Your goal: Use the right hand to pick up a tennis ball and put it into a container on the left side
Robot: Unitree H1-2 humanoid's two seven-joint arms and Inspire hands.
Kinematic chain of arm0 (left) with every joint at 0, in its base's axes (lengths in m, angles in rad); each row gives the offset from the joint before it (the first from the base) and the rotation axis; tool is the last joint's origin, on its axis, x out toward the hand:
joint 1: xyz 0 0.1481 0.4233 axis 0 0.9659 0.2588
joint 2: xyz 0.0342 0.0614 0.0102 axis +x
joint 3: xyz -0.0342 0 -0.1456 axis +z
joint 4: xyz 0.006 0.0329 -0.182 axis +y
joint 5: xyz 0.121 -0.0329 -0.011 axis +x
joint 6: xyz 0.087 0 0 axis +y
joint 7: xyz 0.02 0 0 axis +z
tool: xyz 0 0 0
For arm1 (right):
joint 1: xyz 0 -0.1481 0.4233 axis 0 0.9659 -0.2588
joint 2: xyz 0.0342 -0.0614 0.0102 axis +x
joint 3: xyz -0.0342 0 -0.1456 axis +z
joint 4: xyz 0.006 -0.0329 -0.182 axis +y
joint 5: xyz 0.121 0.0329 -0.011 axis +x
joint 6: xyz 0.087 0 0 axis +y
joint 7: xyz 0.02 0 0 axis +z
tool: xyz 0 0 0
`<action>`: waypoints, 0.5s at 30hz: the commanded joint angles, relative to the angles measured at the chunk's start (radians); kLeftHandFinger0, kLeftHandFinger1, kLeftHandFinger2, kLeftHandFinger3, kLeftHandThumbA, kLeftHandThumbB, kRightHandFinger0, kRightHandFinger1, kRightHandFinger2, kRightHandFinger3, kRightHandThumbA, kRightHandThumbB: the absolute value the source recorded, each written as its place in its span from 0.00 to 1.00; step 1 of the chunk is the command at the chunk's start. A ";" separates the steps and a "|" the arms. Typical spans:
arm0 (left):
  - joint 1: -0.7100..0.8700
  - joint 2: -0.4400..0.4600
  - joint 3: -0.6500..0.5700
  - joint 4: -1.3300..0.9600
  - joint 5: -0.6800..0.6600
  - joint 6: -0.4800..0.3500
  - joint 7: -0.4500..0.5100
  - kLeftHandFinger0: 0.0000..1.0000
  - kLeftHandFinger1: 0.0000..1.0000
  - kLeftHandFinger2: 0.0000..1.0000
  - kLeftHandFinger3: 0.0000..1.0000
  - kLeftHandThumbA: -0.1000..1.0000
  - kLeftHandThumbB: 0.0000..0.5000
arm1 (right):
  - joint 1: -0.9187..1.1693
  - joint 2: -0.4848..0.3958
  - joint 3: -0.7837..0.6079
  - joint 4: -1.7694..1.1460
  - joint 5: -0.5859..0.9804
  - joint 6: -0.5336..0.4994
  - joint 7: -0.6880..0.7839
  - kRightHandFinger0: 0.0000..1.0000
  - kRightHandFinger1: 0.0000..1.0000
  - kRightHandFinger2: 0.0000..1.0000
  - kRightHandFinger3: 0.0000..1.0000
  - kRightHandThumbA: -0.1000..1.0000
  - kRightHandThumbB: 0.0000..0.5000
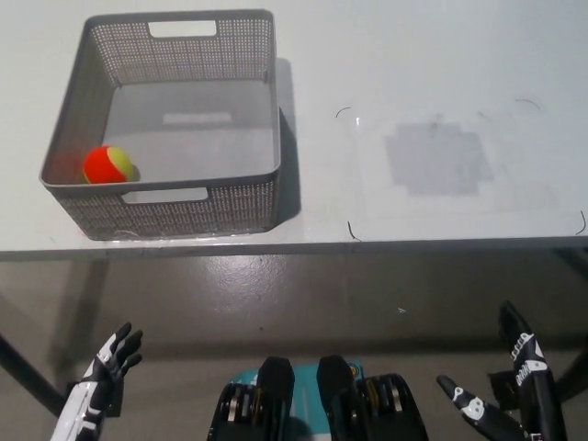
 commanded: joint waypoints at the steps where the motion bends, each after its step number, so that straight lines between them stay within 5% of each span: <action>1: -0.015 0.016 0.002 0.001 -0.036 -0.016 -0.024 1.00 1.00 1.00 1.00 1.00 0.55 | 0.000 0.007 -0.019 0.007 0.049 -0.078 0.018 1.00 1.00 1.00 1.00 1.00 0.42; 15: -0.012 0.010 0.004 0.023 -0.042 -0.035 -0.030 1.00 1.00 1.00 1.00 1.00 0.54 | -0.020 0.006 -0.039 0.046 0.058 -0.078 0.037 1.00 1.00 1.00 1.00 1.00 0.40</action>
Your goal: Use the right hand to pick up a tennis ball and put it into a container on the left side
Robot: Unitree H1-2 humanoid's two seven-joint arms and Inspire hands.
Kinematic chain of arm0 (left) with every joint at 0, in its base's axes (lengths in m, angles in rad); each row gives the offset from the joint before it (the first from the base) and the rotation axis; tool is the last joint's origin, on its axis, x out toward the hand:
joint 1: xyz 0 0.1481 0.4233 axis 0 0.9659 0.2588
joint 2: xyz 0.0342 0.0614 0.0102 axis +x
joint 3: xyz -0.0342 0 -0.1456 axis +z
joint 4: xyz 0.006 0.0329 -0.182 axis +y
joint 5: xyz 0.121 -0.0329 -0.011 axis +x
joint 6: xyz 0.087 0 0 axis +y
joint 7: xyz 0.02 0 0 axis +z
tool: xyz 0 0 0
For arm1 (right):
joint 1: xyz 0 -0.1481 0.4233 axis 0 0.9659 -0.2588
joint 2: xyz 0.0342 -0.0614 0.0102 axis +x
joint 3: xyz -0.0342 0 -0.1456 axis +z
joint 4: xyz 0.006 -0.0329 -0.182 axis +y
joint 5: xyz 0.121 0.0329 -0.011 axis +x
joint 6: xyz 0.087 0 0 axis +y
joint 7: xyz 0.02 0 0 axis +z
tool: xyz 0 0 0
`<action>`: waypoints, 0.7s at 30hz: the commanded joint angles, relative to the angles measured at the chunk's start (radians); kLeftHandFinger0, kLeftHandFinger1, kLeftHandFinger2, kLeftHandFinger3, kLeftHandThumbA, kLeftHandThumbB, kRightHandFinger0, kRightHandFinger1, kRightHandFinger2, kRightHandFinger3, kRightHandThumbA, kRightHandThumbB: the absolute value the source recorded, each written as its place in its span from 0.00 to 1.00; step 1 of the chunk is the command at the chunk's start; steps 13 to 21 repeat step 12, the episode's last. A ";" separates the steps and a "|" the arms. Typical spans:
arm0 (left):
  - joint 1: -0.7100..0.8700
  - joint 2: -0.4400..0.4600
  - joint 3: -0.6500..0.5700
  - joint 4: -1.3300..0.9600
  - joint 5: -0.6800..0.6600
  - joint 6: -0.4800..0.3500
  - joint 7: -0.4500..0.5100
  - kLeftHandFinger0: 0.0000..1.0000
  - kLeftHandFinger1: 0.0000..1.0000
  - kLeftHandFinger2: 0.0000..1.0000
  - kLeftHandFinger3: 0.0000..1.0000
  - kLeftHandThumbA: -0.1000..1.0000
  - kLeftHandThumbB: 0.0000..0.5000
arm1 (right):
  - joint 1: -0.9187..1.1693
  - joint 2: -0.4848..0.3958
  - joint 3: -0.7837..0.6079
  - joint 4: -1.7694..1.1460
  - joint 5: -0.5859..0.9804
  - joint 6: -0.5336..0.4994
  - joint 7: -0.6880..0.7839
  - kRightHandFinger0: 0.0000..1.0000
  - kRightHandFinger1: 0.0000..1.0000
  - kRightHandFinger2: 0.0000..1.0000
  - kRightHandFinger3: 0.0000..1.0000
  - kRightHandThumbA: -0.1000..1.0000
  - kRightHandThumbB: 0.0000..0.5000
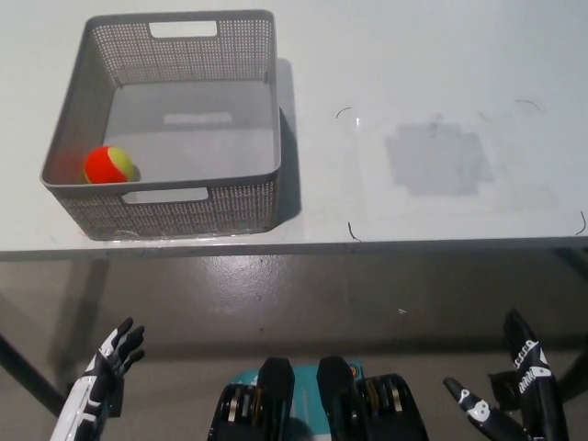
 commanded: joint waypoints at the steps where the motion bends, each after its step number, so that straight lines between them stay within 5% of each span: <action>1: 0.003 0.009 0.003 -0.006 -0.020 -0.035 -0.015 1.00 1.00 1.00 1.00 1.00 0.54 | -0.015 0.000 -0.018 -0.010 0.022 -0.060 0.020 1.00 1.00 1.00 1.00 1.00 0.40; 21: -0.010 0.015 -0.012 0.000 -0.146 -0.012 -0.085 1.00 1.00 1.00 1.00 1.00 0.54 | -0.001 0.000 -0.031 -0.009 0.026 -0.060 0.028 1.00 1.00 1.00 1.00 1.00 0.48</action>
